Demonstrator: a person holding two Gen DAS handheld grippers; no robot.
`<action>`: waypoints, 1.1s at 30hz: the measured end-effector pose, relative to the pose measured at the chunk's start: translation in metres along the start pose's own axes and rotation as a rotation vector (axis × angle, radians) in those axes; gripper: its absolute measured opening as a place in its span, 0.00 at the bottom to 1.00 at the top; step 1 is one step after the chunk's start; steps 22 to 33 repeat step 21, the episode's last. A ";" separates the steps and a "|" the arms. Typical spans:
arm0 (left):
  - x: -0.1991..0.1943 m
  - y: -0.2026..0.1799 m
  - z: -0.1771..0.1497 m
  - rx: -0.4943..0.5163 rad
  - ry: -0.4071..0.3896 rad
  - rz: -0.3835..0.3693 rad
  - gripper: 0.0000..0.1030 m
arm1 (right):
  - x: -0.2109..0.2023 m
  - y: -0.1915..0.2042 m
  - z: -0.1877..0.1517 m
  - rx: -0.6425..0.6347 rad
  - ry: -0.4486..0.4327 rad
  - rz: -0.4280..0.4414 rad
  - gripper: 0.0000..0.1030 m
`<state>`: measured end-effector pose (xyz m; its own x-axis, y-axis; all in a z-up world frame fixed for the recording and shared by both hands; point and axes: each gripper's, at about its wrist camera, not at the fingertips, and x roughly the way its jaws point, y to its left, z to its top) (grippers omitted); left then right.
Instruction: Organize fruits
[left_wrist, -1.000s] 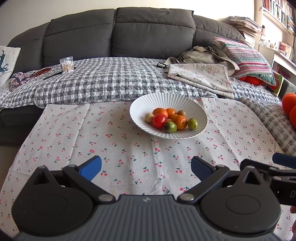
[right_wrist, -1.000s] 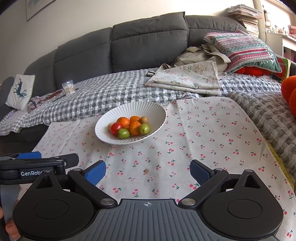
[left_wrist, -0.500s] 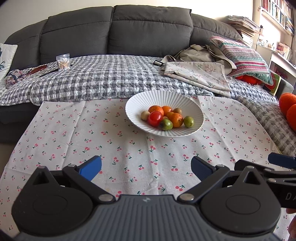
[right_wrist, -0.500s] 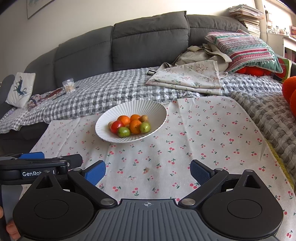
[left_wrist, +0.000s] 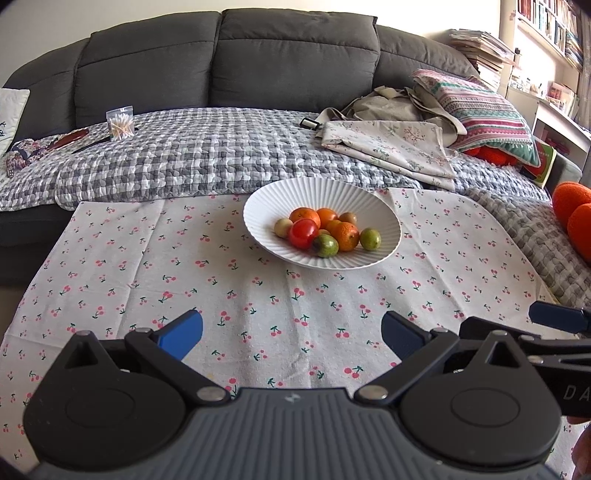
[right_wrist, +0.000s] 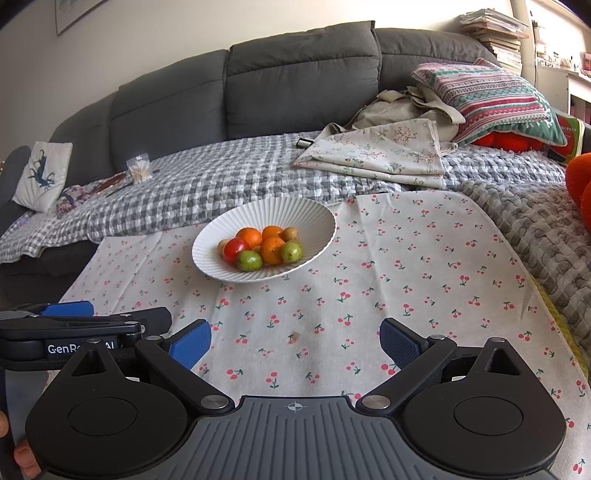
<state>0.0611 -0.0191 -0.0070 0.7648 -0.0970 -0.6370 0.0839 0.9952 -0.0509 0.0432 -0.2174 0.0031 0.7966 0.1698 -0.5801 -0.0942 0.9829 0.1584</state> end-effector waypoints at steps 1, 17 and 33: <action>0.000 0.000 0.000 0.001 0.000 0.000 0.99 | 0.000 0.000 0.000 0.000 0.000 0.000 0.96; 0.001 -0.001 -0.001 0.007 0.002 -0.001 0.99 | 0.000 0.001 0.000 0.000 0.001 0.000 0.96; 0.001 -0.001 -0.001 0.005 0.005 -0.003 0.99 | 0.000 0.001 -0.001 0.000 0.001 0.000 0.96</action>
